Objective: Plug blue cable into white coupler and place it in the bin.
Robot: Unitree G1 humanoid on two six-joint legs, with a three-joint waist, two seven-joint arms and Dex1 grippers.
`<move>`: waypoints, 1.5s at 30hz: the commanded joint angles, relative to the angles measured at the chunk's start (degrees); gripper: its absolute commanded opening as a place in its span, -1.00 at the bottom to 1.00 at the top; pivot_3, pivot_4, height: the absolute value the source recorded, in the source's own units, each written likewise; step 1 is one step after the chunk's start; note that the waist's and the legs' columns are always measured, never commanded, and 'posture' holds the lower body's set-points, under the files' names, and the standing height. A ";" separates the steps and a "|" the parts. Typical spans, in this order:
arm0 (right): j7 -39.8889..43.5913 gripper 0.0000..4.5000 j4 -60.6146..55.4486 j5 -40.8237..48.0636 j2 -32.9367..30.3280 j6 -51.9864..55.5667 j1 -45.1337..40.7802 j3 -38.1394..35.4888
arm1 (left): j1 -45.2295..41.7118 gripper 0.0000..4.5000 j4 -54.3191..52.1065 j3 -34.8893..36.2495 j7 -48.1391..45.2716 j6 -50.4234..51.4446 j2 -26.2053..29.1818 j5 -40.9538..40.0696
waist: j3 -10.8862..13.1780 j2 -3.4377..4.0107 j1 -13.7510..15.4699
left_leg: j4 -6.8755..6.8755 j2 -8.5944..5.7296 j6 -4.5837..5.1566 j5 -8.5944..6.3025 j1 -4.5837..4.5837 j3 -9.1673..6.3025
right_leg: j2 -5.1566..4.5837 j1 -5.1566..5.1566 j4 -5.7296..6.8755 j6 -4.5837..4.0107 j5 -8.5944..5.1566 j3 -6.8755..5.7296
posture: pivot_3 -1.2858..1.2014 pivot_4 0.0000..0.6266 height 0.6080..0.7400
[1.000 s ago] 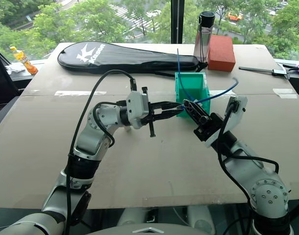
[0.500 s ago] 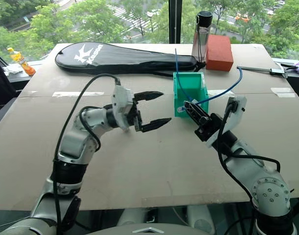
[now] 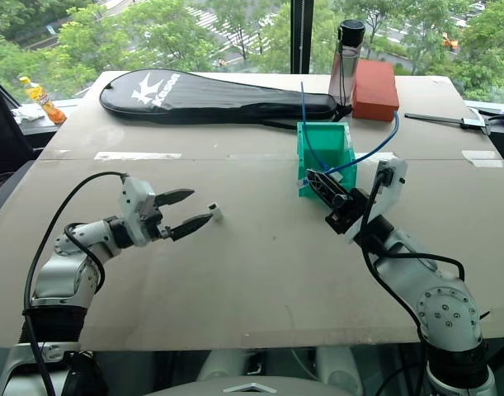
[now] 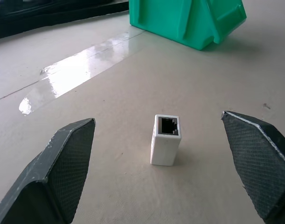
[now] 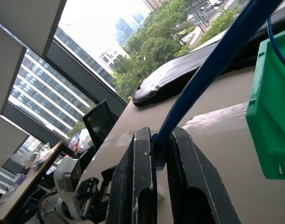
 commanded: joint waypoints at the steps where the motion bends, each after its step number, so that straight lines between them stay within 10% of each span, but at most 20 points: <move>1: 0.89 -1.00 -1.16 -0.45 0.24 0.19 -1.33 -0.09 | -1.96 0.98 4.99 -2.27 -0.79 -5.75 -1.20 3.19 | 0.00 0.00 -0.03 | -0.01 0.00 0.00 0.00 -0.01 -0.01 | 0.00 -0.01 0.00 0.00 0.00 -0.01 | 0.03 -0.52 1.00; 13: -0.68 -1.00 -3.65 -0.57 0.15 0.37 0.50 -0.88 | -7.36 0.98 15.56 -5.04 -0.98 -13.30 -3.88 6.97 | -0.01 -0.02 -0.35 | 0.00 0.01 0.01 -0.01 -0.03 0.02 | -0.01 -0.01 0.00 0.11 0.07 -0.02 | 0.03 -0.52 1.00; 24: 0.18 -1.00 -4.42 -1.62 -1.83 0.69 0.70 -1.39 | -7.79 -0.83 17.19 -5.50 -3.29 -15.47 -3.22 6.74 | -0.01 -0.02 -0.43 | 0.00 0.02 0.02 -0.01 -0.02 0.01 | -0.02 -0.02 0.01 0.12 0.08 -0.01 | 0.03 -0.52 1.00; 35: 21.00 -1.00 -0.83 -18.55 -16.68 3.73 -5.32 0.99 | -10.05 -0.83 3.54 -13.11 -6.92 -3.97 -7.50 4.97 | -0.01 -0.03 -0.02 | 0.01 -0.02 0.02 -0.01 -0.05 0.01 | 0.01 -0.01 -0.02 0.10 0.06 -0.04 | 0.03 -0.52 1.00; 45: 48.56 -1.00 16.74 -43.09 -22.44 -1.35 -22.54 15.32 | -18.00 -0.83 13.90 -21.71 -6.23 -8.26 -15.58 12.19 | 0.00 -0.04 -0.52 | 0.06 -0.03 0.03 -0.01 0.02 0.02 | 0.27 -0.02 0.01 0.22 0.14 0.10 | 0.03 -0.52 1.00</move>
